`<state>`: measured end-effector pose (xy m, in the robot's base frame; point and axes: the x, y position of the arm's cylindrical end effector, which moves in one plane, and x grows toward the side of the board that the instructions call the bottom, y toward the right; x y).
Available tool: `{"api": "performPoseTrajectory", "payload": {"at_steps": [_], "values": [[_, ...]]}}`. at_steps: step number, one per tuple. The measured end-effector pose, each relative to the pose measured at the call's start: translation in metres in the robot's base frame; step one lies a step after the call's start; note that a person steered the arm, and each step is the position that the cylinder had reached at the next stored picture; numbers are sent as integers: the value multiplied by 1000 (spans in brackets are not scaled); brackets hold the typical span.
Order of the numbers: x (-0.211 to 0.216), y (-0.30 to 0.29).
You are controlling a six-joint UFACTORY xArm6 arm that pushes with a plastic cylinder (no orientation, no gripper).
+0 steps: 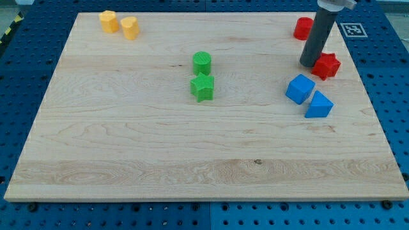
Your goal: Slide the red circle slightly down
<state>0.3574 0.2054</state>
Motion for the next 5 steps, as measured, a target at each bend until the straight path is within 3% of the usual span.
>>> {"api": "performPoseTrajectory", "payload": {"at_steps": [2, 5], "values": [[-3, -3], [-122, -44]]}}
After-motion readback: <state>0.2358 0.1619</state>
